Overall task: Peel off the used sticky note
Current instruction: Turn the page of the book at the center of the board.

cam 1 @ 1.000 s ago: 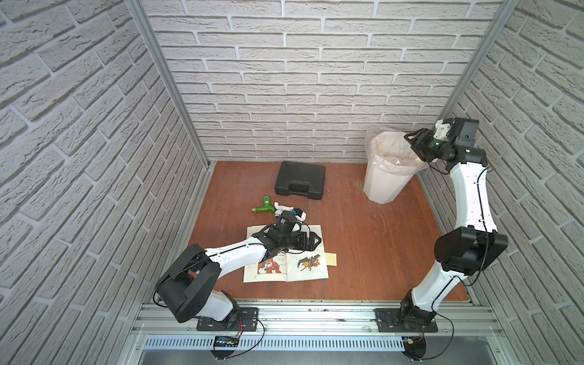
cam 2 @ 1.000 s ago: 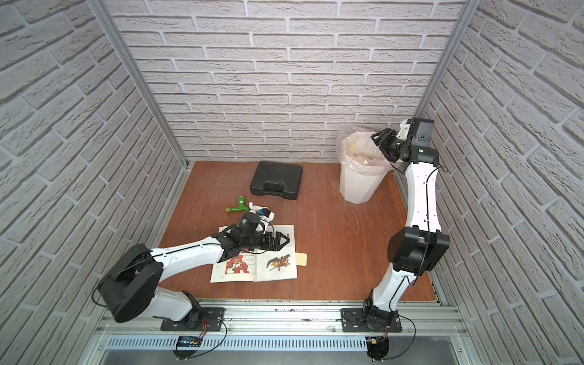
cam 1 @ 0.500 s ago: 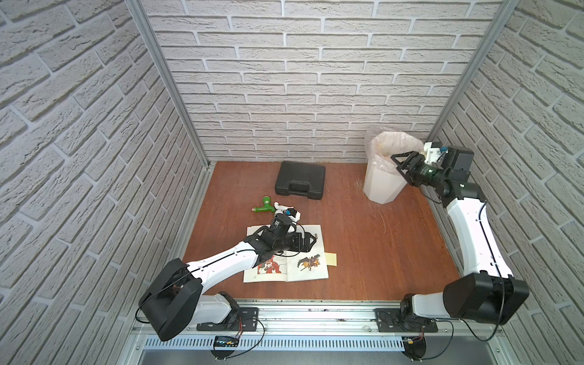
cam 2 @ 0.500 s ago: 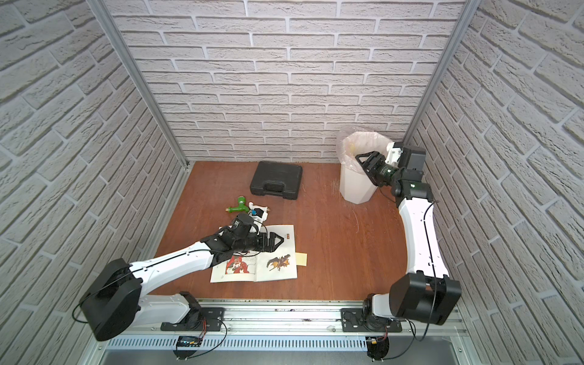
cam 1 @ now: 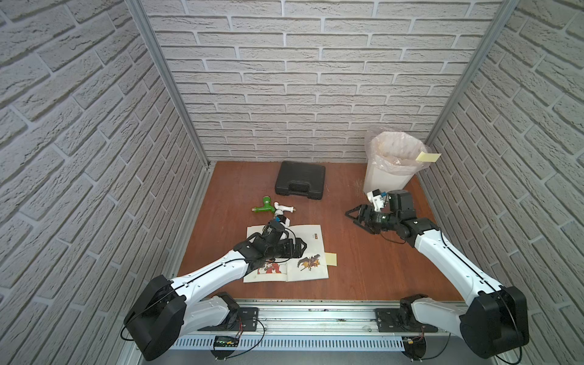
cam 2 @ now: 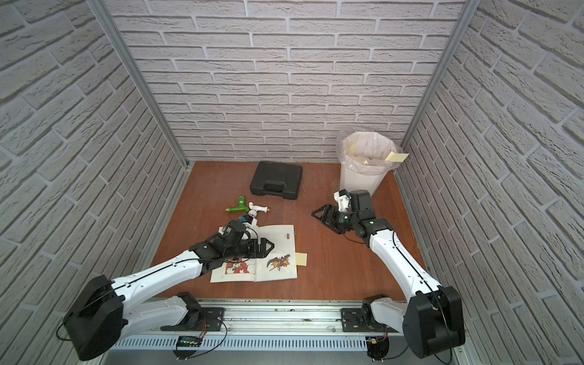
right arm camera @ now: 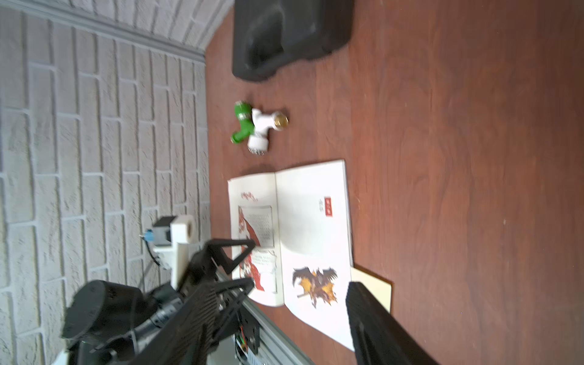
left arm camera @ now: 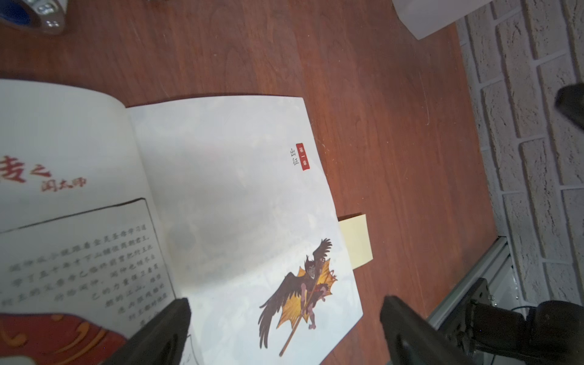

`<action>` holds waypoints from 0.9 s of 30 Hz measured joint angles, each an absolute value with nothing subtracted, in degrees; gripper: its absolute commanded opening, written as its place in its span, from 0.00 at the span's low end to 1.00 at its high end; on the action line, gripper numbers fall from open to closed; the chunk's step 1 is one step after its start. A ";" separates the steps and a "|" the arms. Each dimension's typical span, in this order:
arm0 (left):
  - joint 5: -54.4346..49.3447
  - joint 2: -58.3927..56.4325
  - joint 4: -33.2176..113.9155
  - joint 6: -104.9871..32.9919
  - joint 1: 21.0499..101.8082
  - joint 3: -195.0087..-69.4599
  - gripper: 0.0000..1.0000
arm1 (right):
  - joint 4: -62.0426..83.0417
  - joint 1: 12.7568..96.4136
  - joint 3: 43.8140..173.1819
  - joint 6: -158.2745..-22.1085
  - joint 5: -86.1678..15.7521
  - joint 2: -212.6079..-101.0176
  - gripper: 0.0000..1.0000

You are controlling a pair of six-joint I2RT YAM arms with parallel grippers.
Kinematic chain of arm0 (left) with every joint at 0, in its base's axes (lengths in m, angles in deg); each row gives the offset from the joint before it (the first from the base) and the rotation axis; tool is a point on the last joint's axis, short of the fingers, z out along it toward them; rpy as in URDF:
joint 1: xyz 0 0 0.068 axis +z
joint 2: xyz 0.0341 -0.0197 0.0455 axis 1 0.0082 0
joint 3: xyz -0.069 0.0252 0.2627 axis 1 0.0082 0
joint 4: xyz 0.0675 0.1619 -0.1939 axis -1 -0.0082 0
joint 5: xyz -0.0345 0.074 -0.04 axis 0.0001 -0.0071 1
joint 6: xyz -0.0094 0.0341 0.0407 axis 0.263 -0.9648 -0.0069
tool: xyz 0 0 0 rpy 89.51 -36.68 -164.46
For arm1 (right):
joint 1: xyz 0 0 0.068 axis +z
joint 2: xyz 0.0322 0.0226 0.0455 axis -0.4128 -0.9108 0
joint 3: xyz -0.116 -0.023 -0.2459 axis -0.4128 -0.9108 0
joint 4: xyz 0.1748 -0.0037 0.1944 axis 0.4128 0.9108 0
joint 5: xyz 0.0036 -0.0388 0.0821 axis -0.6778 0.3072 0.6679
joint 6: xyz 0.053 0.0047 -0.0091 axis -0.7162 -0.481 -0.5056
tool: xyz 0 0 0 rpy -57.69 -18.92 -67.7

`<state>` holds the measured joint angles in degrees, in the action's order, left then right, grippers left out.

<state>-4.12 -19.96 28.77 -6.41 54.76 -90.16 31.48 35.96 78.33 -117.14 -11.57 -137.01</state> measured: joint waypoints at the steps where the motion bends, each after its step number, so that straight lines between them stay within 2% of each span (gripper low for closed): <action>1: -4.14 -20.60 28.33 -6.37 54.90 -89.81 0.98 | 31.50 37.16 77.09 -117.01 -11.66 -137.09 0.74; 8: -4.10 -22.50 26.23 -5.45 55.57 -86.68 0.98 | 28.93 45.38 70.55 -117.14 -13.84 -138.43 0.77; 14: -4.05 -22.57 25.49 -5.32 56.51 -84.91 0.98 | 24.01 51.39 68.93 -118.04 -14.61 -144.44 0.78; 27: -3.44 -23.79 24.77 -5.36 58.96 -82.55 0.98 | 15.83 57.03 70.20 -120.18 -15.79 -157.40 0.80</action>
<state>-3.44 -23.79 24.77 -5.36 58.96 -82.55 15.83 57.03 70.20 -120.18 -15.79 -157.40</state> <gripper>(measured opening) 0.983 0.798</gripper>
